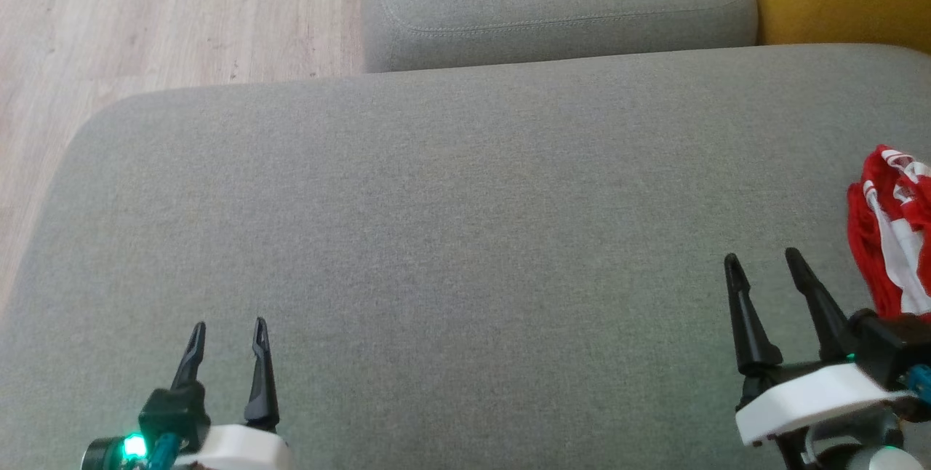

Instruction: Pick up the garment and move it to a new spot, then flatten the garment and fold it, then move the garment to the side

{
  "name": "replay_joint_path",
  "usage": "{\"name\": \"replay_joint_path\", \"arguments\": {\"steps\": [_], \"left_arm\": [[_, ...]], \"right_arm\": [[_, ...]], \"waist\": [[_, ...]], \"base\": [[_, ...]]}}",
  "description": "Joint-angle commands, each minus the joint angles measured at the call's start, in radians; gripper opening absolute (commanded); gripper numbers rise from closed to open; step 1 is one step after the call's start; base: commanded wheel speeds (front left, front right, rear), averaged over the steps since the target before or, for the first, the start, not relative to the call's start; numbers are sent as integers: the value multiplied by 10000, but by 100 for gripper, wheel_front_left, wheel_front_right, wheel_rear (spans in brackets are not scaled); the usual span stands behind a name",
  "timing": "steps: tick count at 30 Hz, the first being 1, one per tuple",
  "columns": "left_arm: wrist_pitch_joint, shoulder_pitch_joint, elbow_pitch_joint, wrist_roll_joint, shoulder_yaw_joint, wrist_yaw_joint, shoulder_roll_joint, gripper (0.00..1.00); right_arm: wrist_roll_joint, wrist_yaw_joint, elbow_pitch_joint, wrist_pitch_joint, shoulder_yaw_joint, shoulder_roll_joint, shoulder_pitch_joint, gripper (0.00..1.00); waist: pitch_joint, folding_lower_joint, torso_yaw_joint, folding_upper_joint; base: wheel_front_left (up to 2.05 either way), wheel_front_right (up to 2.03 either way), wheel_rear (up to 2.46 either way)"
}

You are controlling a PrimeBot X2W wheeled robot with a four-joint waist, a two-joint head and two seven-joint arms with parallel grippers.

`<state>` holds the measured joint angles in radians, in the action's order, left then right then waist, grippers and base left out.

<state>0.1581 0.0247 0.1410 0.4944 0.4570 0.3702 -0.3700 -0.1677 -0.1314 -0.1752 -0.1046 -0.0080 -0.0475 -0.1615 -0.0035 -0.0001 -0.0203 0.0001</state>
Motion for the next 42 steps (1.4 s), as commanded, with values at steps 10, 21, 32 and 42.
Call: {"name": "replay_joint_path", "arguments": {"steps": [10, 21, 32, 42], "left_arm": [[-115, -450, -426, -43, -291, 150, -416, 100], [-128, -457, -484, -8, -280, 240, -445, 100], [-217, 82, 144, 257, -35, 73, 52, 0], [-402, -36, 234, 1179, -473, -346, 285, 0]], "right_arm": [[-200, 7, -117, 83, 433, -34, 366, 100], [-349, 7, 45, 91, 475, -30, 450, 100], [-705, 0, 900, 23, 295, 5, 17, 0], [-1927, 1, 1191, 80, 273, -79, 255, 0]], "waist": [[18, 1, 25, -1], [-5, 1, 49, -1], [9, 2, 55, -1], [13, 2, 67, -1]], "base": [[0, 0, 0], [0, 0, 0], [0, 0, 0], [0, 0, 0]]}}
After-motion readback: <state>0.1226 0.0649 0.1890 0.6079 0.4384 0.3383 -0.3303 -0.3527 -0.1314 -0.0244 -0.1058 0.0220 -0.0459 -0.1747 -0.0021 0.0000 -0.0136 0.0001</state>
